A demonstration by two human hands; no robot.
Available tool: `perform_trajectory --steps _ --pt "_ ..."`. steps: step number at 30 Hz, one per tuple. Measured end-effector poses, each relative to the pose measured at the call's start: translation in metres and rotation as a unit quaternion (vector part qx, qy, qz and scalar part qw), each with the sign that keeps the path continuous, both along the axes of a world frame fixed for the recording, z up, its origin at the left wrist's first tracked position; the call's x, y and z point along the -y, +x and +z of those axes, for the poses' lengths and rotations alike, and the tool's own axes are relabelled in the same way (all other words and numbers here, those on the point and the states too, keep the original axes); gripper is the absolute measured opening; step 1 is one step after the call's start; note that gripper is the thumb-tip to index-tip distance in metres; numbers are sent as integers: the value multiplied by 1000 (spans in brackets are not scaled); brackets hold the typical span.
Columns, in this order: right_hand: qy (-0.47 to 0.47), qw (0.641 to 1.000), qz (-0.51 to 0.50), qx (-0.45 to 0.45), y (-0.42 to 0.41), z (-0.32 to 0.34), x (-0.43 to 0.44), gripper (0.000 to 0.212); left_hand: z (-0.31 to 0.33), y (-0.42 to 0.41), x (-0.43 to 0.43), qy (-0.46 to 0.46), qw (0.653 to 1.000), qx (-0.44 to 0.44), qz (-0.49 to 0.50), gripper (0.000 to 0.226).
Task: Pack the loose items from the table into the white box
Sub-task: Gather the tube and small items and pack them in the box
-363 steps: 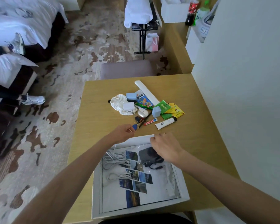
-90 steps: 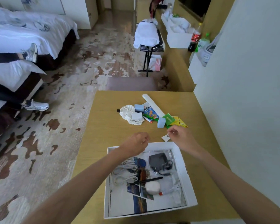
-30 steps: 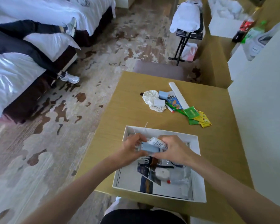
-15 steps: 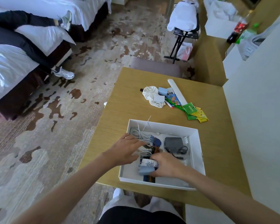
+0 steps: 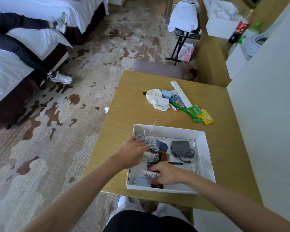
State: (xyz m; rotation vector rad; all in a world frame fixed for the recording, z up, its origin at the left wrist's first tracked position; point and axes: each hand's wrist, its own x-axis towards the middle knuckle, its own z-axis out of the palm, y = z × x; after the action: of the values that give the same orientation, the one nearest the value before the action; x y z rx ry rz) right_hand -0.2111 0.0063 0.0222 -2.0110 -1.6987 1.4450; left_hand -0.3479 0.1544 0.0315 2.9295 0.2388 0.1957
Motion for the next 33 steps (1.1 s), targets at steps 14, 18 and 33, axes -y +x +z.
perform_trajectory --steps 14,18,33 --pt "154 973 53 166 5 -10 -1 40 7 2 -6 10 996 74 45 39" --pt "202 963 45 173 5 -18 0 32 13 1 -7 -1 992 91 84 28" --pt "283 932 -220 46 25 23 -14 12 24 42 -50 -121 979 137 94 17"
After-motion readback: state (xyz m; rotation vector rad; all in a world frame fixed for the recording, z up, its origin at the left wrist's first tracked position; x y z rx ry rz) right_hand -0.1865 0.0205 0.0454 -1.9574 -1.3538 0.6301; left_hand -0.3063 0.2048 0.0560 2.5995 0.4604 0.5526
